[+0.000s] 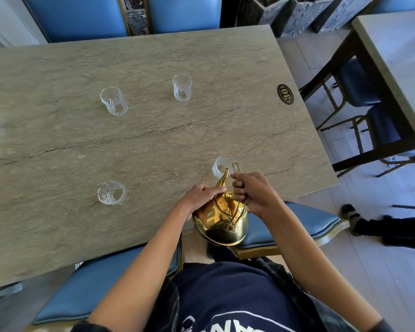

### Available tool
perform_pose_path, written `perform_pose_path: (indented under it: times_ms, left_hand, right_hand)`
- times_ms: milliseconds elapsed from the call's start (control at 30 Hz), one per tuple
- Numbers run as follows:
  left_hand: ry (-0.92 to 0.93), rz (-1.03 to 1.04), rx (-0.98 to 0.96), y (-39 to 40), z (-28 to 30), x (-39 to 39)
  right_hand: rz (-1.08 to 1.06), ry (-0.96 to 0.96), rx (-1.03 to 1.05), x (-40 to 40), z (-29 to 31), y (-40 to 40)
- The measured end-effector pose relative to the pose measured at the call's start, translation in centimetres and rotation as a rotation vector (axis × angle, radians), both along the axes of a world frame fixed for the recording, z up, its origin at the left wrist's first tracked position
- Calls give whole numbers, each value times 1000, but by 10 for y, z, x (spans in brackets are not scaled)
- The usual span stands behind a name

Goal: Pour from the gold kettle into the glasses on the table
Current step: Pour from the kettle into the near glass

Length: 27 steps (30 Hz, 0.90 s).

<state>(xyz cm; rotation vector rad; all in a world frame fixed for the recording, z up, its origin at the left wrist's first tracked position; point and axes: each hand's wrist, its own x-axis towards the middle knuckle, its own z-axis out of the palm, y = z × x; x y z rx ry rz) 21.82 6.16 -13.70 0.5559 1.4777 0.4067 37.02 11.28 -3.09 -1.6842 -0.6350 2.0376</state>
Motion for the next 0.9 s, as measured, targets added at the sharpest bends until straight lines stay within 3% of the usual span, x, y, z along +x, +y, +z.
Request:
perform_pose_path:
  times_ms: [900]
  left_hand:
    - [2, 2, 3, 1, -6, 3]
  right_hand:
    - [-2, 7, -16, 2, 2, 2]
